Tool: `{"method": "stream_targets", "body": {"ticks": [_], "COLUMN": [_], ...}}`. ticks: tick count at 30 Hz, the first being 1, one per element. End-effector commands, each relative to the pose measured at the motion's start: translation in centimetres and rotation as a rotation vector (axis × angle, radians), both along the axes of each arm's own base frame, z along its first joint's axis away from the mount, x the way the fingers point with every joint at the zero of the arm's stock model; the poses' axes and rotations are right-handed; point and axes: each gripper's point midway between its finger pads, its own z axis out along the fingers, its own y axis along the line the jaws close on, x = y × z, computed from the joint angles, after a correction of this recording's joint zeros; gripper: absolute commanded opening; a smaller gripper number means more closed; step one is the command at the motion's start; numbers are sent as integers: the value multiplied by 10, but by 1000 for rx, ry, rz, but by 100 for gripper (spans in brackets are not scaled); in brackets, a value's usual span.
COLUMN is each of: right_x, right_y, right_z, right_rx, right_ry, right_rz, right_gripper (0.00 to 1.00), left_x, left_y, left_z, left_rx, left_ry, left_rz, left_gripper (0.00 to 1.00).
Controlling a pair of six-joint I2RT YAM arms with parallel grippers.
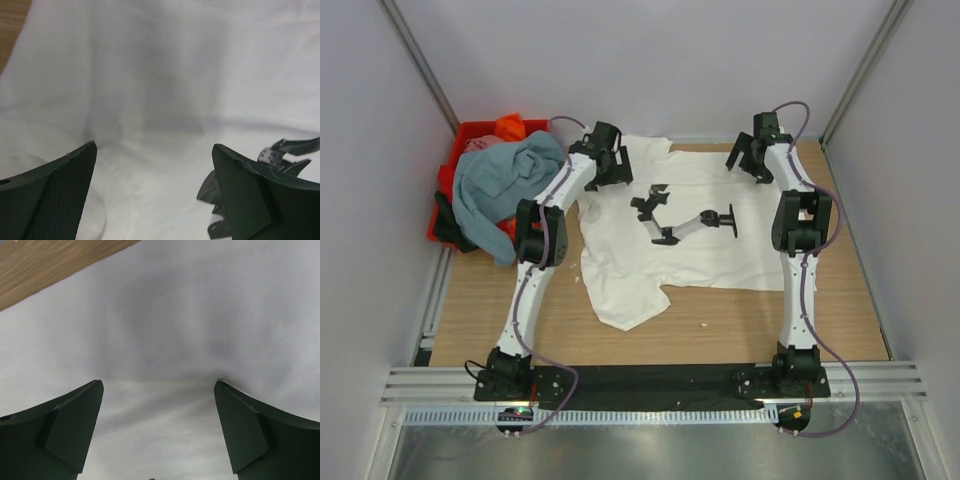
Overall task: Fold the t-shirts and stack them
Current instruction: Fold the tshirt
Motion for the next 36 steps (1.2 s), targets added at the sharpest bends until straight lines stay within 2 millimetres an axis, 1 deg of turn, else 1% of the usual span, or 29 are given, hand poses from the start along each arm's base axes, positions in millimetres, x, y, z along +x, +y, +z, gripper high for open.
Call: {"method": "stream_targets", "body": {"ticks": [1, 2, 3, 4, 5, 6, 7, 8, 9, 10, 11, 12, 13, 14, 15, 16, 17, 18, 19, 20, 21, 22, 23, 25, 26, 28, 29, 31, 36], "right_x": [-3, -9, -11, -16, -31, -37, -46, -70, -80, -94, -122, -138, -152, -174, -191, -202, -223, -233, -243, -259, -267, -278, -290, -305, -310, -315, -320, -322, -330], "right_y": [10, 10, 13, 13, 13, 12, 13, 11, 8, -4, -10, -17, -22, -26, -27, -26, -19, -17, -16, -11, -10, -8, -2, 4, 8, 10, 9, 5, -7], "right_z": [78, 83, 102, 114, 142, 155, 163, 180, 184, 189, 185, 185, 181, 151, 165, 158, 134, 146, 143, 124, 121, 131, 119, 123, 125, 127, 129, 132, 131], "right_rx": [29, 30, 29, 30, 30, 17, 10, -5, -8, -49, -64, -78, -86, -87, -69, -50, -17, -2, 5, 25, 35, 52, 91, 137, 158, 166, 157, 135, 85], "right_ry": [-114, -114, -151, -168, -203, -226, -239, -253, -263, -270, -255, -256, -255, -195, -234, -226, -173, -229, -235, -203, -206, -245, -223, -260, -267, -274, -268, -261, -252], "right_rz": [61, 62, 66, 64, 59, 47, 41, 26, -7, -66, -101, -138, -182, -195, -205, -207, -172, -161, -156, -138, -139, -147, -147, -148, -134, -128, -124, -128, -175], "right_gripper": [100, 100, 100, 100, 100, 100, 100, 100, 100, 100, 100, 100, 100, 100, 100, 100, 100, 100, 100, 100, 100, 100, 100, 100, 100, 100, 100, 100, 100], "left_x": [-19, -25, -40, -52, -63, -89, -101, -115, -142, -161, -179, -207, -227, -247, -274, -289, -303, -323, -335, -344, -354, -359, -368, -371, -375, -378, -381, -384, -389], "left_y": [-1, 0, 6, 10, 12, 20, 24, 29, 35, 40, 38, 44, 45, 40, 49, 51, 50, 51, 47, 43, 46, 45, 48, 48, 49, 48, 47, 43, 34], "left_z": [97, 113, 144, 155, 164, 180, 184, 190, 160, 184, 177, 140, 150, 138, 107, 109, 100, 75, 79, 75, 57, 56, 49, 48, 43, 38, 31, 25, 5], "left_rx": [28, 48, 86, 102, 111, 120, 123, 116, 143, 88, 79, 108, 77, 87, 122, 96, 59, 49, -24, -70, -84, -112, -138, -171, -181, -196, -209, -230, -276], "left_ry": [-124, -148, -191, -195, -200, -206, -215, -222, -147, -197, -181, -100, -124, -102, -36, -49, -28, 11, -3, 0, 14, 6, 9, -8, -4, 4, 19, 29, 66], "left_rz": [-61, -61, -49, -44, -40, -33, -23, -11, -21, 5, -12, -29, -22, -49, -55, -53, -34, -45, -56, -45, -42, -37, -30, -22, -16, -15, -11, -7, 7], "left_gripper": [99, 100, 100, 100, 100, 100, 100, 100, 100, 100, 100, 100, 99, 99, 99, 99, 99, 98, 98, 98, 96, 95, 94, 93, 93, 91, 91, 90, 81]}}
